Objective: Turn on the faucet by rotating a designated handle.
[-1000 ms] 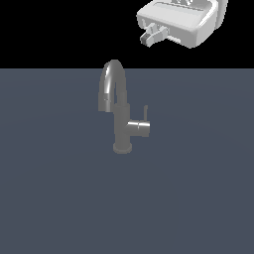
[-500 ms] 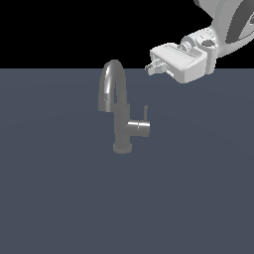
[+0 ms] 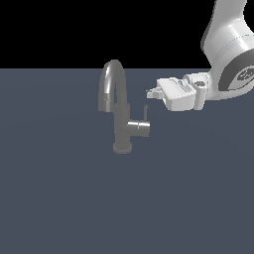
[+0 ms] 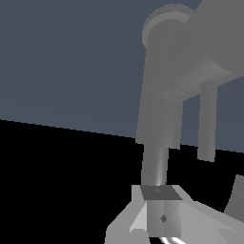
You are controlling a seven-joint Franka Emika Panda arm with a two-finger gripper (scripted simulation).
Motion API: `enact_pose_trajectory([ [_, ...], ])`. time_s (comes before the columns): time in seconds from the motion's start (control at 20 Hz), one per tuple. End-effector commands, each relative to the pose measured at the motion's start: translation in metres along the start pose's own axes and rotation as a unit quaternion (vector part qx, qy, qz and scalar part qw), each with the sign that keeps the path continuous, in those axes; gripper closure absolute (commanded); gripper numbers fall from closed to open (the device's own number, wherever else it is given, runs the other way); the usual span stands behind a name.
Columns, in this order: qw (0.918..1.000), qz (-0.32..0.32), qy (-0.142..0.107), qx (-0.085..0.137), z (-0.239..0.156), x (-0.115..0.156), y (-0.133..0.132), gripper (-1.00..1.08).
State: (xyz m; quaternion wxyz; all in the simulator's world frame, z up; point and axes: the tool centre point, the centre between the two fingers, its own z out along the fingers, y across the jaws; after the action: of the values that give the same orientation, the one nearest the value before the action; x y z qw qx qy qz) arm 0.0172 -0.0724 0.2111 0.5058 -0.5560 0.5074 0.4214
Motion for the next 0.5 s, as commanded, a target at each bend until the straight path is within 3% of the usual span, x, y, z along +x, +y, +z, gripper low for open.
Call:
enact_pose_trajectory([
  [0.0, 0.9993, 0.021, -0.019, 0.023, 0.002, 0.015, -0.001, 1.08],
  [0.45, 0.9939, 0.065, -0.056, 0.069, 0.01, 0.045, 0.0, 1.08],
])
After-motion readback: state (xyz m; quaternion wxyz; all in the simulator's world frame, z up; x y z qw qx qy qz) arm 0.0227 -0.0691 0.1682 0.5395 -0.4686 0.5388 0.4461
